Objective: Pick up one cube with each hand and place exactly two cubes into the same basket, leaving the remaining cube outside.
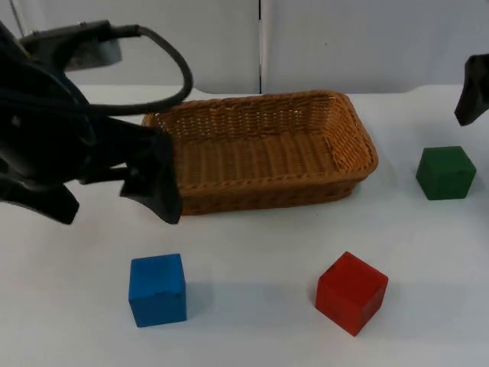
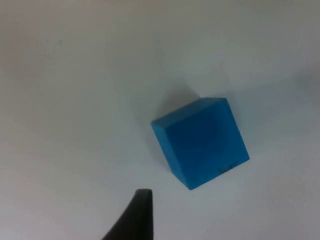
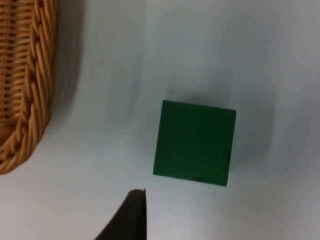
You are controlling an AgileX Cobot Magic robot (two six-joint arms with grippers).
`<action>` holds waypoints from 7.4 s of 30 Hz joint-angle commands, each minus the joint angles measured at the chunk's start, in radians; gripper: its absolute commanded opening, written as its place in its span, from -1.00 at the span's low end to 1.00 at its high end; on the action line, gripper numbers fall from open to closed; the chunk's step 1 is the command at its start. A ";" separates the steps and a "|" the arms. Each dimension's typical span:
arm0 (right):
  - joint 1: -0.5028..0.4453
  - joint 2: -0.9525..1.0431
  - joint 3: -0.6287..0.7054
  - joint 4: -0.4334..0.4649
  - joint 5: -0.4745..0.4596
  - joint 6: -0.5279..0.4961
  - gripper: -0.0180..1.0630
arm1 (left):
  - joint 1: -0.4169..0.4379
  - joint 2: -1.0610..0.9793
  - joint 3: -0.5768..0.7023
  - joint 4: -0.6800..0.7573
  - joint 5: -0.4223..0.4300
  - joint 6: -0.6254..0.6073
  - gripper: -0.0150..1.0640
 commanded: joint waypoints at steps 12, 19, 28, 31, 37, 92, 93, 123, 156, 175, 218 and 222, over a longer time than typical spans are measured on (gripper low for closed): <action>0.032 0.072 -0.023 0.006 -0.132 -0.024 0.98 | -0.042 0.132 -0.008 -0.001 -0.104 -0.055 0.97; 0.032 0.133 -0.023 0.006 -0.158 -0.024 0.98 | -0.042 0.194 -0.006 -0.003 -0.139 -0.062 0.97; 0.032 0.197 -0.023 0.006 -0.218 -0.024 0.98 | -0.057 0.242 -0.005 0.001 -0.180 -0.062 0.97; 0.032 0.204 -0.023 0.006 -0.236 -0.024 0.98 | -0.057 0.265 -0.005 0.003 -0.201 -0.062 0.97; 0.032 0.204 -0.023 0.008 -0.270 -0.024 0.98 | -0.057 0.331 -0.005 0.011 -0.257 -0.062 0.97; 0.064 -0.057 -0.023 0.028 -0.147 -0.021 -0.97 | -0.057 0.160 -0.005 0.056 -0.198 -0.049 -0.97; 0.064 -0.087 -0.023 0.028 -0.142 -0.021 -0.97 | -0.057 0.117 -0.005 0.056 -0.198 -0.041 -0.97; 0.064 -0.250 -0.023 0.036 -0.093 -0.021 -0.97 | -0.057 -0.156 -0.005 0.082 -0.217 -0.014 -0.97; 0.231 -0.098 -0.091 0.110 -0.130 -0.091 -0.97 | -0.057 0.040 -0.169 0.110 -0.328 0.080 -0.97; 0.275 0.244 -0.427 0.193 -0.038 -0.072 -0.97 | 0.006 0.455 -0.500 0.095 -0.355 0.210 -0.97; 0.324 0.459 -0.461 0.192 -0.173 -0.079 -0.51 | 0.023 0.631 -0.533 0.105 -0.449 0.233 -0.97; 0.324 0.459 -0.461 0.192 -0.173 -0.079 -0.45 | 0.023 0.644 -0.533 0.108 -0.431 0.246 -0.97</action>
